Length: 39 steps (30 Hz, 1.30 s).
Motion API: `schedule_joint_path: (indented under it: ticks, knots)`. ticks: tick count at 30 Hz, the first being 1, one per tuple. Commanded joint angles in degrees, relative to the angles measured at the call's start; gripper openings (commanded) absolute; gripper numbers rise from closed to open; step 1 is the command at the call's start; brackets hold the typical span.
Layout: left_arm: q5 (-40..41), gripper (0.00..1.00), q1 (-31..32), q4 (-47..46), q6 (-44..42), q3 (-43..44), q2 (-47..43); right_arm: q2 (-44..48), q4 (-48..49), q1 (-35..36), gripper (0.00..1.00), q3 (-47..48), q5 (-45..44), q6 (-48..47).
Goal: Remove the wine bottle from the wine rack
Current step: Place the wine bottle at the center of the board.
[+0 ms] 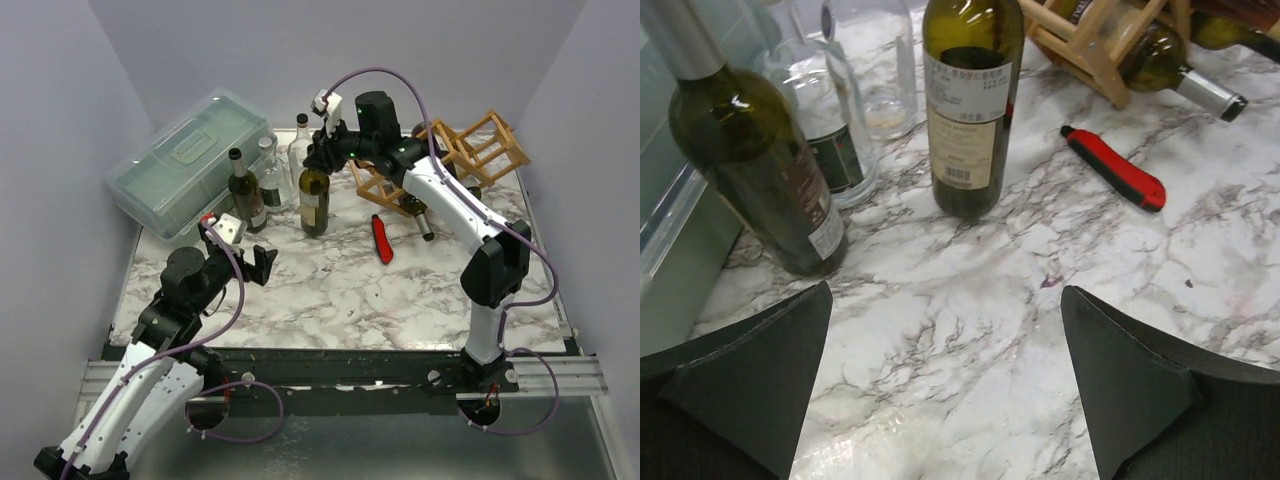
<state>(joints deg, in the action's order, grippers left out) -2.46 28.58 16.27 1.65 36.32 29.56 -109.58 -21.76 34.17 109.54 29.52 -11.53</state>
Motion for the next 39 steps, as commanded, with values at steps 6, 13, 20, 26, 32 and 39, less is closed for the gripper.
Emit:
schedule_joint_path:
  ticks: [6,13,20,26,32,39]
  knots:
    - [4.61,0.99,-3.44,-0.38,-3.93,-3.78,-5.71,-4.28,7.29,0.98,0.0,7.02,-7.67,0.27]
    - [5.19,0.99,-3.52,-0.57,-4.3,-4.12,-6.33,-7.95,7.44,1.24,0.01,11.06,-8.71,0.23]
    - [5.1,0.99,-3.53,-0.62,-4.37,-4.3,-6.51,-10.1,7.89,1.86,0.11,13.08,-9.42,0.26]
    - [4.93,0.99,-3.53,-0.61,-4.29,-4.31,-6.78,-10.88,8.03,2.28,0.36,12.64,-9.56,-0.32]
    - [4.83,0.99,-3.52,-0.62,-4.29,-4.31,-6.89,-10.62,8.04,2.39,0.52,12.51,-9.47,0.02]
    - [4.83,0.99,-3.51,-0.63,-4.25,-4.38,-7.39,-8.85,7.32,2.38,0.76,12.14,-10.02,0.22]
